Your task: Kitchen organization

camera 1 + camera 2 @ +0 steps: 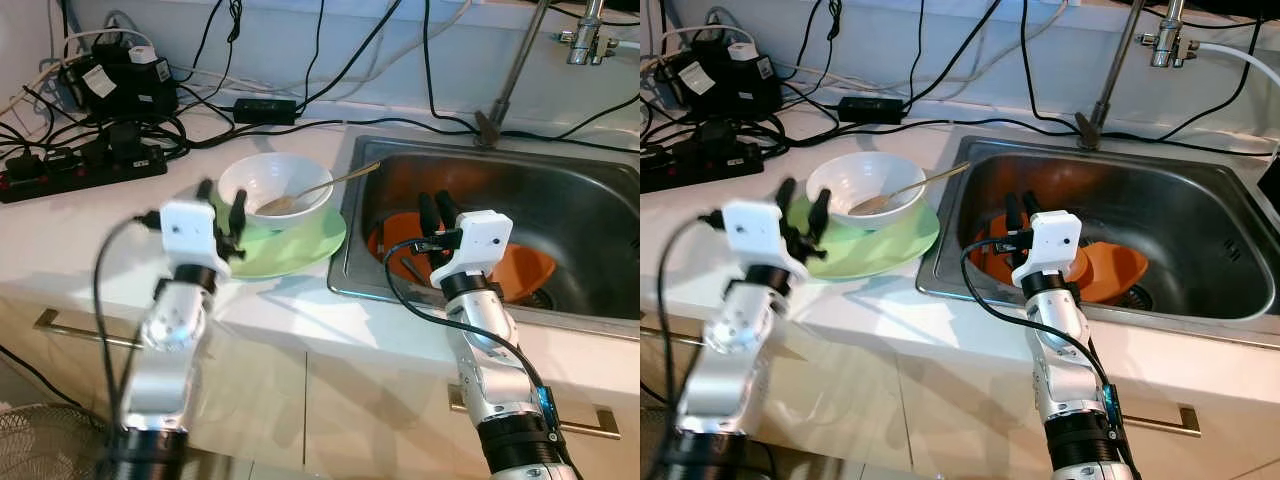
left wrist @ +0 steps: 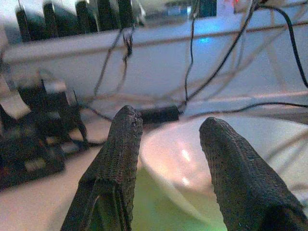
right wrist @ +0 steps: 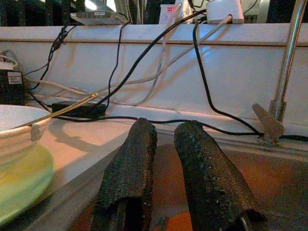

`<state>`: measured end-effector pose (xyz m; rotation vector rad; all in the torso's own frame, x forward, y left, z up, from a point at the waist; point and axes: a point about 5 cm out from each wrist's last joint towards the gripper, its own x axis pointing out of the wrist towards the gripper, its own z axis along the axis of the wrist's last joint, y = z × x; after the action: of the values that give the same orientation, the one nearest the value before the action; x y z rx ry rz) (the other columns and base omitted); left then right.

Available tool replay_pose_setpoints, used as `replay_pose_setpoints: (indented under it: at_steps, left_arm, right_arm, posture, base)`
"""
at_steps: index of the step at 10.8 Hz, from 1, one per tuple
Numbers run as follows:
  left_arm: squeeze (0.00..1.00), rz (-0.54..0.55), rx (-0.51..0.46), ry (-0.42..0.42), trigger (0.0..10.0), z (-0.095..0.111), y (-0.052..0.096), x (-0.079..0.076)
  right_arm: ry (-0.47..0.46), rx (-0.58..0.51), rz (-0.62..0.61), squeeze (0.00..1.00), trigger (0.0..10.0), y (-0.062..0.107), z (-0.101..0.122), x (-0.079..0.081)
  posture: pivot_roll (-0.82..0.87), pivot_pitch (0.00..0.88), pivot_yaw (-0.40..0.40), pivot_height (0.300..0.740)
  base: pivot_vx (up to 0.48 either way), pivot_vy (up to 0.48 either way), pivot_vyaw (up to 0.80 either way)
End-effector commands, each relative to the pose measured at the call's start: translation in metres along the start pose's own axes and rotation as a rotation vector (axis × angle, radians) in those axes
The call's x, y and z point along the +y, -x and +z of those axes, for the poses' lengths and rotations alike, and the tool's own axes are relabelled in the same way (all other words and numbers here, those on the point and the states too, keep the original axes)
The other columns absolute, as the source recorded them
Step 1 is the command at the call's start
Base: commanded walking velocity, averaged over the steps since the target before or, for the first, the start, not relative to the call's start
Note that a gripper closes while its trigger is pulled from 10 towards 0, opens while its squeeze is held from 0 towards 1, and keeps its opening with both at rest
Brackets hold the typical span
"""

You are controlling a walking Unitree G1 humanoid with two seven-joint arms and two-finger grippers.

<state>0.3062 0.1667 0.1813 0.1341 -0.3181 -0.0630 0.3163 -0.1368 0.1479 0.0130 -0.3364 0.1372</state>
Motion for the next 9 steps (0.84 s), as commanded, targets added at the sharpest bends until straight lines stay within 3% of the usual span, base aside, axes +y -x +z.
replay_pose_setpoints:
  at_steps: [1, 2, 3, 4, 7, 8, 9]
  left_arm:
    - [0.00, 0.003, -0.044, -0.016, 10.0, 0.011, -0.005, 0.003]
    - [0.00, -0.067, -0.093, 0.070, 10.0, 0.024, -0.009, -0.008]
    - [0.00, -0.167, -0.091, 0.139, 10.0, 0.025, -0.008, -0.029]
    - [0.00, -0.189, -0.053, 0.155, 10.0, 0.017, -0.006, -0.041]
    - [0.00, -0.189, -0.037, 0.160, 10.0, 0.013, -0.005, -0.043]
    - [0.00, -0.202, 0.015, 0.166, 10.0, 0.003, -0.004, -0.047]
    - [0.00, -0.244, 0.127, 0.174, 10.0, -0.017, 0.004, -0.052]
  right_arm:
    - [-0.009, -0.010, -0.014, 0.00, 10.0, -0.003, 0.002, -0.003]
    - [-0.009, -0.008, -0.021, 0.00, 10.0, -0.002, 0.001, -0.005]
    - [-0.011, -0.007, -0.026, 0.00, 10.0, -0.002, 0.000, -0.005]
    - [-0.012, -0.008, -0.028, 0.00, 10.0, -0.002, 0.000, -0.005]
    - [-0.012, -0.008, -0.028, 0.00, 10.0, -0.002, 0.001, -0.005]
    - [-0.012, -0.008, -0.030, 0.00, 10.0, -0.002, 0.000, -0.005]
    - [-0.014, -0.008, -0.032, 0.00, 10.0, -0.002, 0.000, -0.004]
  posture:
    - [0.26, 0.000, -0.014, 0.725]
    - [0.26, 0.000, -0.012, 0.725]
    - [0.25, 0.000, -0.009, 0.725]
    - [0.25, 0.000, -0.008, 0.725]
    - [0.25, 0.000, -0.009, 0.725]
    - [0.25, 0.000, -0.005, 0.725]
    - [0.25, 0.000, -0.006, 0.725]
  base:
    - [0.000, 0.000, 0.00]
    - [0.000, 0.000, 0.00]
    - [0.000, 0.000, 0.00]
    - [0.000, 0.000, 0.00]
    - [0.000, 0.000, 0.00]
    - [0.000, 0.000, 0.00]
    - [0.000, 0.000, 0.00]
